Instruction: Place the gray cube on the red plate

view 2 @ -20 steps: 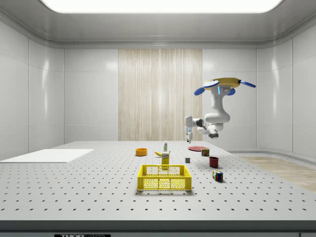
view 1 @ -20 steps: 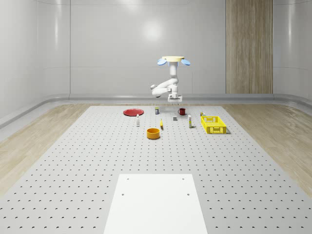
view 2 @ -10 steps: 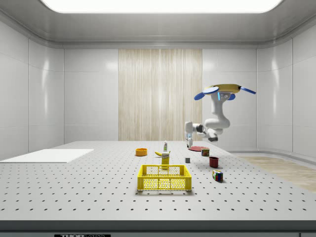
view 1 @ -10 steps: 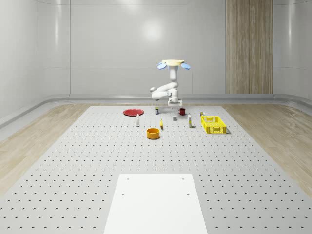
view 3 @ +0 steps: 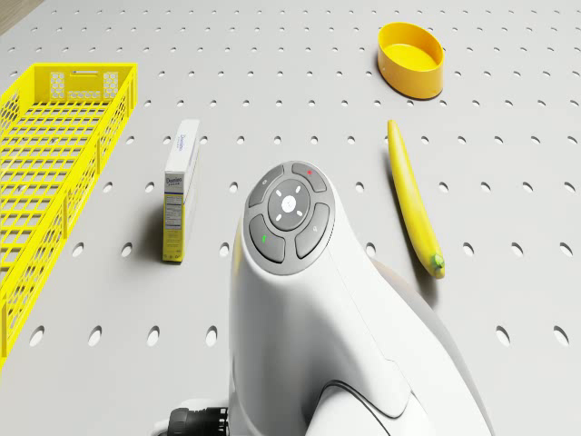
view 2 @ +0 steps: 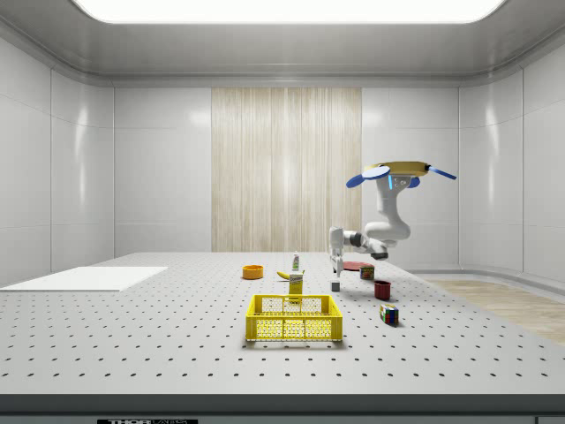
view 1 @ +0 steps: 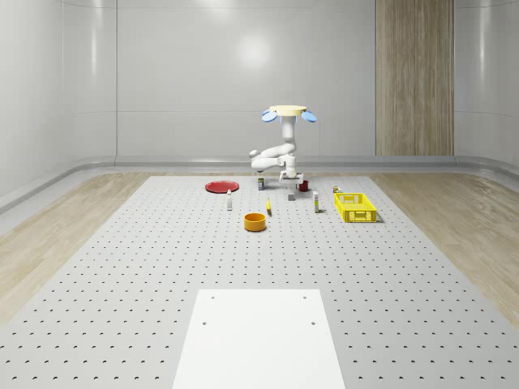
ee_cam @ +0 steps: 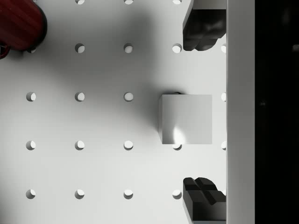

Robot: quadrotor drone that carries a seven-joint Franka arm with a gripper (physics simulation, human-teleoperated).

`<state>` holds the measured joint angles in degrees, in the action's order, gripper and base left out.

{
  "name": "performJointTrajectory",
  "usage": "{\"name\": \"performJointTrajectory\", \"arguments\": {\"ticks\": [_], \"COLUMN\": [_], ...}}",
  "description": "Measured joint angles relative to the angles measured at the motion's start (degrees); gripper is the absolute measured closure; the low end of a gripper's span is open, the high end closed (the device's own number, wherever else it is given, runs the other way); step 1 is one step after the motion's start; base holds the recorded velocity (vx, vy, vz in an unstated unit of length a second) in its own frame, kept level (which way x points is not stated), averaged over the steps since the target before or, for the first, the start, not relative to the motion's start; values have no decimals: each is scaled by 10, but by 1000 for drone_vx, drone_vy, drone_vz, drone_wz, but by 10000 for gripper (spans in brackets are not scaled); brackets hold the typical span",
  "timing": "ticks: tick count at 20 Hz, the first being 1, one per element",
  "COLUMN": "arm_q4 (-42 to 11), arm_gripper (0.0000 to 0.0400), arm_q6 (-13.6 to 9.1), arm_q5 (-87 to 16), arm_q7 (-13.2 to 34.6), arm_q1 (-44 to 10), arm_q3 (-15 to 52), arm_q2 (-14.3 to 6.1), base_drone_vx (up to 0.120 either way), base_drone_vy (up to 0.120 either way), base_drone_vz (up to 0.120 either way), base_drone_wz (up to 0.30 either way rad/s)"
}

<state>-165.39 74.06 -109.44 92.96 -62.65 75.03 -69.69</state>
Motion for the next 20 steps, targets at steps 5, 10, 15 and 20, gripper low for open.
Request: {"name": "performJointTrajectory", "arguments": {"ticks": [5,10,15,20], "arm_q4": [1,3,15,25], "arm_gripper": [0,0,0,0], "arm_q6": [12,30,43,57], "arm_q5": [6,0,-3,-6], "arm_q7": [4,4,7,9], "arm_q1": [-4,-5,-18,-28], "arm_q3": [4,-7,-10,-14], "arm_q2": [-13,-28,-37,-46], "base_drone_vx": [24,0,0,0], "base_drone_vy": [0,0,0,0], "base_drone_vz": [-120,-24,0,0], "base_drone_wz": [0,0,0,0]}}
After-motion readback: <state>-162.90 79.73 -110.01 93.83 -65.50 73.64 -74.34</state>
